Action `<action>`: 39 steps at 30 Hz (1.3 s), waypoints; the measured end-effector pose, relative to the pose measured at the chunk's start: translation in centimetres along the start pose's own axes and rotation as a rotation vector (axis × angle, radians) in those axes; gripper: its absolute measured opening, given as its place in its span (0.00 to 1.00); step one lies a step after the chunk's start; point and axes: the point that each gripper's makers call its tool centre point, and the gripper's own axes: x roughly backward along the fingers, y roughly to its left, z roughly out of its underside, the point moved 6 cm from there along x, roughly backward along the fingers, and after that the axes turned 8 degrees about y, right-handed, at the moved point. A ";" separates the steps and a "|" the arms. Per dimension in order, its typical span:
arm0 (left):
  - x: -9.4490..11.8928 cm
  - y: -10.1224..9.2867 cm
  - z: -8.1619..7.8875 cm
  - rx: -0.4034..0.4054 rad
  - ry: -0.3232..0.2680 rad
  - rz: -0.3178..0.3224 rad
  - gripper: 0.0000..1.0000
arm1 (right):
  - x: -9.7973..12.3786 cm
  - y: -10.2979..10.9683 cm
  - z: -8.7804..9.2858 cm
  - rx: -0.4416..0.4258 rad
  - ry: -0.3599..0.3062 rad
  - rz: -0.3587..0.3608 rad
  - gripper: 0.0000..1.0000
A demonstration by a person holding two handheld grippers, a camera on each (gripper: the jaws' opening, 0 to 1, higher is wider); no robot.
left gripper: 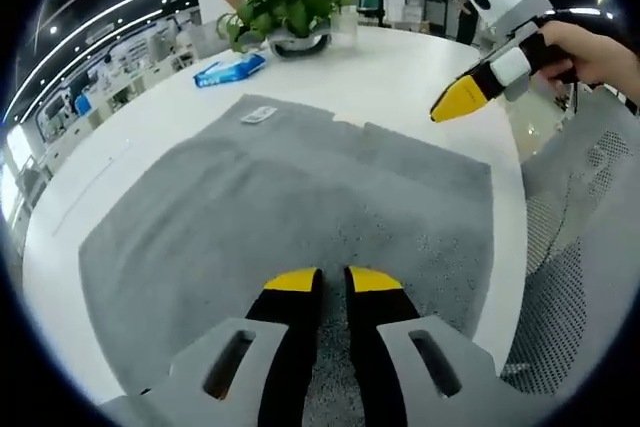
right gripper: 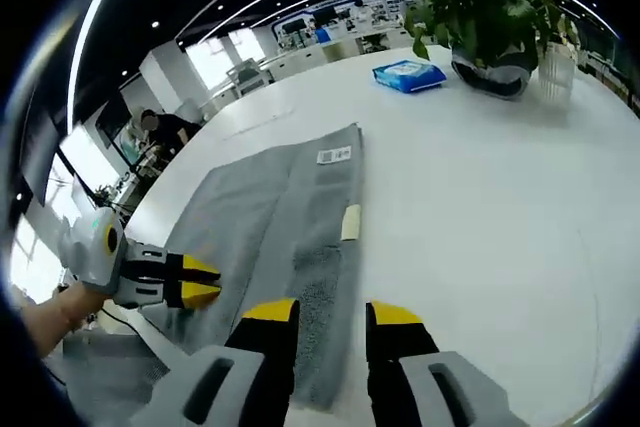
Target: Open the folded towel by lifting each exposed corner and separating the folded layers until the towel lies flat within the target outline without major curled edges
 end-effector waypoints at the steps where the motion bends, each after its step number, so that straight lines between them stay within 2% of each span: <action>1: 0.1 -0.4 0.1 0.000 -0.001 0.008 0.09 | -0.1 -0.1 0.0 0.004 0.000 0.003 0.24; 10: 0.6 -3.5 0.5 -0.052 0.016 0.030 0.09 | -0.9 -1.0 -1.2 0.057 -0.005 0.055 0.21; 15: 0.8 -4.4 0.6 -0.069 0.025 0.037 0.09 | -1.7 -2.2 -1.5 0.078 0.024 0.085 0.14; 19: 0.8 -4.5 0.7 -0.035 0.021 0.044 0.10 | -2.6 -2.7 -1.2 0.100 0.064 0.098 0.10; 22: 0.8 -4.1 0.9 0.058 -0.004 0.079 0.10 | -2.9 -2.4 -1.3 0.077 0.063 0.076 0.11; 24: 0.8 -3.9 1.0 0.063 -0.007 0.083 0.10 | -3.1 -2.2 -1.3 0.066 0.069 0.065 0.11; 26: 0.9 -4.0 1.0 0.061 -0.011 0.085 0.10 | -3.4 -2.0 -1.2 0.074 0.082 0.062 0.06; 29: 0.9 -3.9 1.0 0.090 -0.020 0.096 0.10 | -3.4 -1.9 -1.2 0.089 0.082 0.069 0.04; 30: 0.9 -3.7 1.0 0.121 -0.026 0.106 0.10 | -3.2 -1.9 -1.3 0.092 0.078 0.069 0.04; 32: 1.1 -3.4 1.1 0.180 -0.026 0.120 0.10 | -2.8 -1.7 -1.5 0.106 0.064 0.078 0.03; 35: 1.6 -2.9 1.1 0.187 -0.032 0.114 0.11 | -2.0 -0.9 -2.2 0.135 0.014 0.086 0.02; 39: 2.5 -1.6 0.2 0.297 -0.105 0.118 0.12 | -1.0 1.8 -3.5 0.214 -0.075 0.056 0.00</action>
